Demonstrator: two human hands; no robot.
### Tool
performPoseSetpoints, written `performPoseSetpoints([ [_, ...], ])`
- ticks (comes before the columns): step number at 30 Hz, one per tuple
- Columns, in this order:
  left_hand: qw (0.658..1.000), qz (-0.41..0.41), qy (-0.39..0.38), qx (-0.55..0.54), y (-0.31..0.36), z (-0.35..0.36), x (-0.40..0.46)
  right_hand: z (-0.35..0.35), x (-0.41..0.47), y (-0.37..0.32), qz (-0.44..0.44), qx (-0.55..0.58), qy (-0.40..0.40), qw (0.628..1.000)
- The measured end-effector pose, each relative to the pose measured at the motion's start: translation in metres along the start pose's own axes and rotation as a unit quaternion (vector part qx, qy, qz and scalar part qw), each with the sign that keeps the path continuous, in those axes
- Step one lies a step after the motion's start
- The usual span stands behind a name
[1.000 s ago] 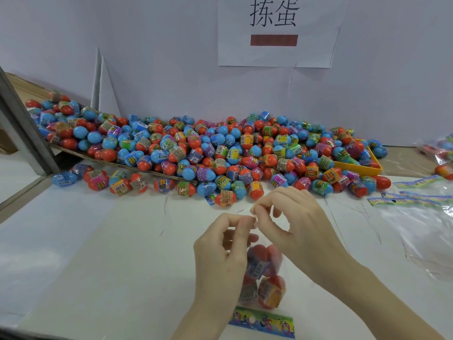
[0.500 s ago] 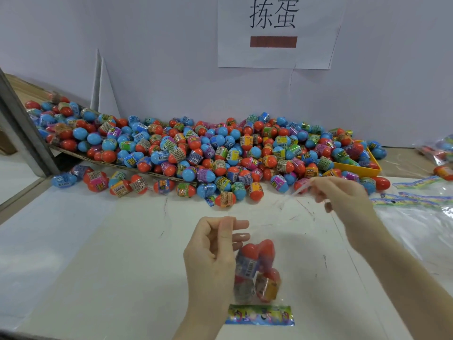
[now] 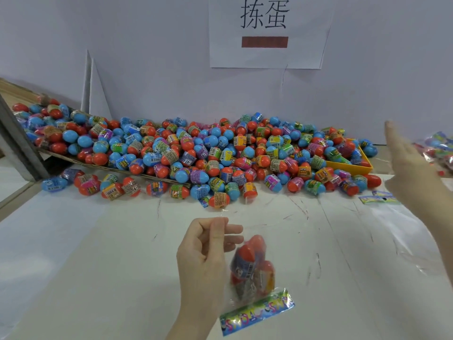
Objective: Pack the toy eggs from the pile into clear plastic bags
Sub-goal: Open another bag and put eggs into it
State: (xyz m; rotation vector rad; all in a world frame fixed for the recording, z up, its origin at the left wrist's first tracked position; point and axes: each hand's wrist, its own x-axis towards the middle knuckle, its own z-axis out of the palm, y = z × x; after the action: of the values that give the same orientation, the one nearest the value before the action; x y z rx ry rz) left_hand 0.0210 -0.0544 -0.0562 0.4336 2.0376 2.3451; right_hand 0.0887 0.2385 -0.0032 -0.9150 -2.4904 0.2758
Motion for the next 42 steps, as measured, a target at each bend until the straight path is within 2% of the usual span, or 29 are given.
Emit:
performPoseSetpoints([
  [3, 1.0, -0.001, 0.002, 0.0, 0.0, -0.001, 0.0, 0.007, -0.001, -0.001, -0.065, -0.07, 0.04, 0.995],
  [5, 1.0, -0.003, 0.002, 0.0, 0.0, -0.002, 0.0, 0.012, -0.002, 0.006, -0.138, -0.055, 0.053, 0.988],
  [8, 1.0, -0.004, -0.001, 0.0, 0.0, -0.002, 0.0, 0.011, -0.003, 0.006, -0.225, 0.037, 0.044, 0.973],
  [10, 1.0, -0.003, -0.005, 0.002, 0.001, -0.002, 0.0, 0.014, 0.004, 0.016, -0.189, 0.055, -0.001, 0.98],
  [12, 1.0, -0.002, -0.006, 0.004, 0.001, -0.003, 0.0, 0.018, 0.008, 0.022, -0.043, -0.005, -0.091, 0.995],
  [13, 1.0, -0.002, -0.007, 0.005, 0.001, -0.003, 0.0, 0.016, 0.008, 0.024, -0.023, -0.043, -0.13, 0.99],
  [14, 1.0, 0.0, -0.007, 0.005, 0.001, -0.003, 0.0, 0.01, 0.009, 0.017, -0.062, -0.063, -0.147, 0.985],
  [15, 1.0, 0.001, -0.007, 0.005, 0.001, -0.003, 0.0, 0.005, 0.006, 0.011, -0.117, -0.016, -0.149, 0.982],
  [17, 1.0, 0.001, -0.011, 0.005, 0.001, -0.003, 0.0, 0.005, 0.003, -0.001, -0.081, 0.209, -0.144, 0.964],
  [18, 1.0, 0.002, -0.011, 0.004, 0.001, -0.003, 0.0, 0.016, 0.006, -0.003, -0.039, 0.248, -0.14, 0.958],
  [19, 1.0, 0.003, -0.012, 0.004, 0.001, -0.003, 0.0, 0.02, 0.003, -0.013, 0.021, 0.244, -0.153, 0.958],
  [20, 1.0, 0.001, -0.012, 0.005, 0.001, -0.003, 0.0, 0.02, 0.002, -0.019, 0.031, 0.22, -0.129, 0.966],
  [21, 1.0, 0.0, -0.012, 0.006, 0.0, -0.003, 0.0, 0.016, -0.004, -0.027, 0.086, 0.206, -0.157, 0.962],
  [24, 1.0, -0.002, -0.011, 0.005, -0.001, -0.002, 0.001, 0.017, -0.014, -0.034, 0.056, 0.393, -0.158, 0.904],
  [25, 1.0, 0.0, -0.012, 0.002, -0.001, -0.002, 0.001, 0.019, -0.012, -0.029, 0.071, 0.421, -0.109, 0.898],
  [26, 1.0, 0.004, -0.013, -0.001, 0.0, -0.002, 0.001, 0.025, -0.009, -0.03, 0.117, 0.389, -0.087, 0.91],
  [27, 1.0, 0.005, -0.015, -0.003, 0.0, -0.003, 0.0, 0.028, -0.009, -0.03, 0.09, 0.253, -0.072, 0.961],
  [28, 1.0, 0.004, -0.018, -0.005, 0.001, -0.003, 0.0, 0.027, -0.015, -0.037, 0.06, 0.222, -0.058, 0.972],
  [29, 1.0, 0.006, -0.019, -0.007, 0.002, -0.003, 0.0, 0.024, -0.013, -0.035, 0.033, 0.273, -0.059, 0.96],
  [30, 1.0, 0.008, -0.019, -0.009, 0.001, -0.002, 0.001, 0.017, -0.014, -0.043, 0.003, 0.399, -0.103, 0.911],
  [31, 1.0, 0.006, -0.02, -0.01, 0.001, -0.002, 0.001, 0.011, -0.015, -0.055, -0.049, 0.466, -0.172, 0.866],
  [32, 1.0, 0.004, -0.022, -0.011, 0.001, -0.002, 0.001, 0.006, -0.018, -0.055, -0.079, 0.481, -0.098, 0.867],
  [33, 1.0, 0.004, -0.022, -0.01, 0.001, -0.002, 0.001, 0.007, -0.014, -0.045, -0.06, 0.46, -0.013, 0.886],
  [35, 1.0, 0.003, -0.024, -0.008, 0.001, -0.003, 0.002, 0.006, -0.018, -0.053, -0.038, 0.212, 0.109, 0.97],
  [36, 1.0, 0.002, -0.024, -0.01, 0.001, -0.003, 0.002, 0.009, -0.024, -0.06, 0.011, 0.235, 0.156, 0.959],
  [37, 1.0, 0.004, -0.023, -0.012, 0.001, -0.003, 0.003, 0.011, -0.027, -0.059, -0.059, 0.203, 0.136, 0.968],
  [39, 0.999, -0.003, -0.028, -0.018, 0.001, -0.003, 0.003, 0.013, -0.035, -0.077, -0.103, 0.377, 0.026, 0.92],
  [40, 0.999, -0.011, -0.032, -0.025, 0.001, -0.002, 0.003, 0.018, -0.037, -0.083, -0.057, 0.468, -0.039, 0.881],
  [42, 0.998, -0.027, -0.038, -0.043, 0.002, -0.002, 0.004, 0.032, -0.041, -0.09, -0.002, 0.551, -0.168, 0.818],
])
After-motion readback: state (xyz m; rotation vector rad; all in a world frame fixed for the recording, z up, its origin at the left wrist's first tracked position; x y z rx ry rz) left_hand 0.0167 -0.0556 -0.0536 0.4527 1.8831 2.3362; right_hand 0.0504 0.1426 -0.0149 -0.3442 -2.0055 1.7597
